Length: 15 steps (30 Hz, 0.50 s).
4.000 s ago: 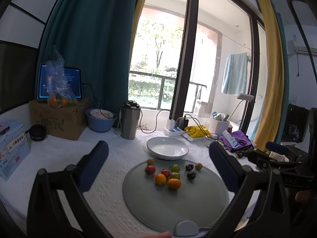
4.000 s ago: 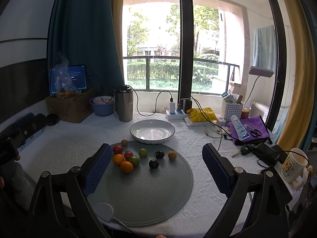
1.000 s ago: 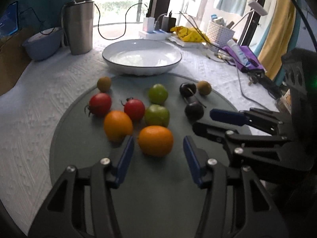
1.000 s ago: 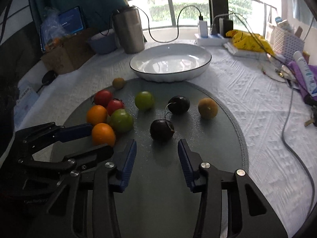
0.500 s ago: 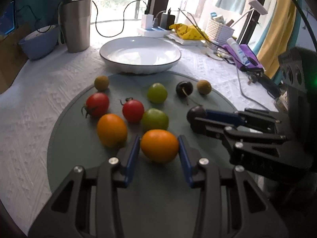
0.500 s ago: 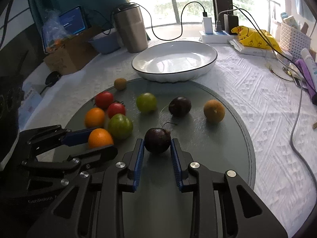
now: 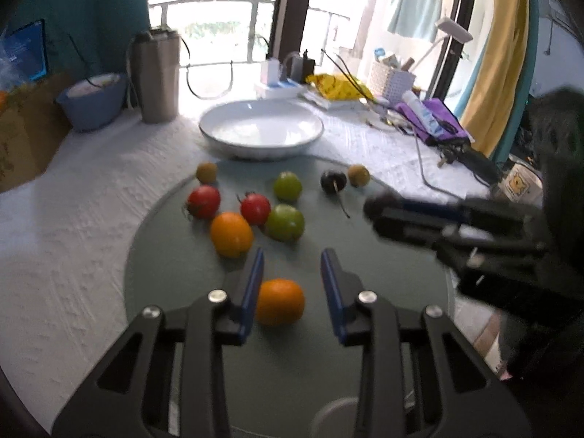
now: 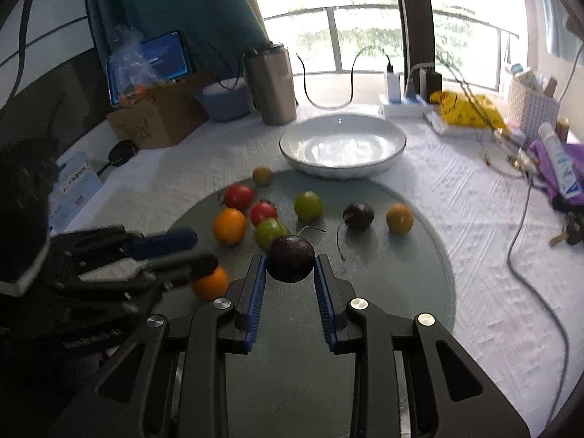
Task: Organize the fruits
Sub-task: 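Grasp a dark plum with the right tool while the left tool grasps an orange, then carry plum and orange into the white plate and open both tools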
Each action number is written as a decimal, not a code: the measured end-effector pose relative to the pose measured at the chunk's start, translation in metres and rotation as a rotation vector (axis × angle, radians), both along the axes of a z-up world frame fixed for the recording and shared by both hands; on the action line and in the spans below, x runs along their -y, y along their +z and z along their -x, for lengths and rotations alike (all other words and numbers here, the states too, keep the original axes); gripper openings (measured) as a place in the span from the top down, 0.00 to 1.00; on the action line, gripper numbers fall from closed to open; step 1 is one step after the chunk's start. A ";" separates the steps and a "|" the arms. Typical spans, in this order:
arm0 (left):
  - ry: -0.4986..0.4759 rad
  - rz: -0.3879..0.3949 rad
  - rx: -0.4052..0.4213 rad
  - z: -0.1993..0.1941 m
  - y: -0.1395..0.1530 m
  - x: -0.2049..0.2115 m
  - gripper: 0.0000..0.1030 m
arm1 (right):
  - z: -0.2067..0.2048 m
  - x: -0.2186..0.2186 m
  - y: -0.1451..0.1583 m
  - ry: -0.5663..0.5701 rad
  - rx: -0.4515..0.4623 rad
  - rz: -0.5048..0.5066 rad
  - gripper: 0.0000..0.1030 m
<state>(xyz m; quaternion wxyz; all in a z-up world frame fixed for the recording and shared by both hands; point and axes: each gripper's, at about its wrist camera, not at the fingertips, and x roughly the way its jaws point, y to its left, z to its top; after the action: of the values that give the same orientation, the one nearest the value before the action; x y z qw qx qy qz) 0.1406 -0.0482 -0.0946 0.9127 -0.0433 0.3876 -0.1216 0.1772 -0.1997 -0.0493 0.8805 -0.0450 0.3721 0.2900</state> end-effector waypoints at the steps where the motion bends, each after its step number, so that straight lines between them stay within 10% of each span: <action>1: -0.001 0.011 -0.022 -0.002 -0.004 -0.001 0.66 | 0.001 0.001 0.004 -0.002 0.012 0.000 0.72; 15: 0.028 -0.025 -0.122 -0.005 -0.032 -0.001 0.63 | -0.005 0.015 0.006 -0.033 0.023 0.005 0.71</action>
<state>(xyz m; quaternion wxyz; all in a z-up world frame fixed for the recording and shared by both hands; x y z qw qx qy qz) 0.1455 -0.0476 -0.1271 0.8894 -0.0447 0.4435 -0.1012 0.1827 -0.2150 -0.0435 0.8893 -0.0447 0.3633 0.2741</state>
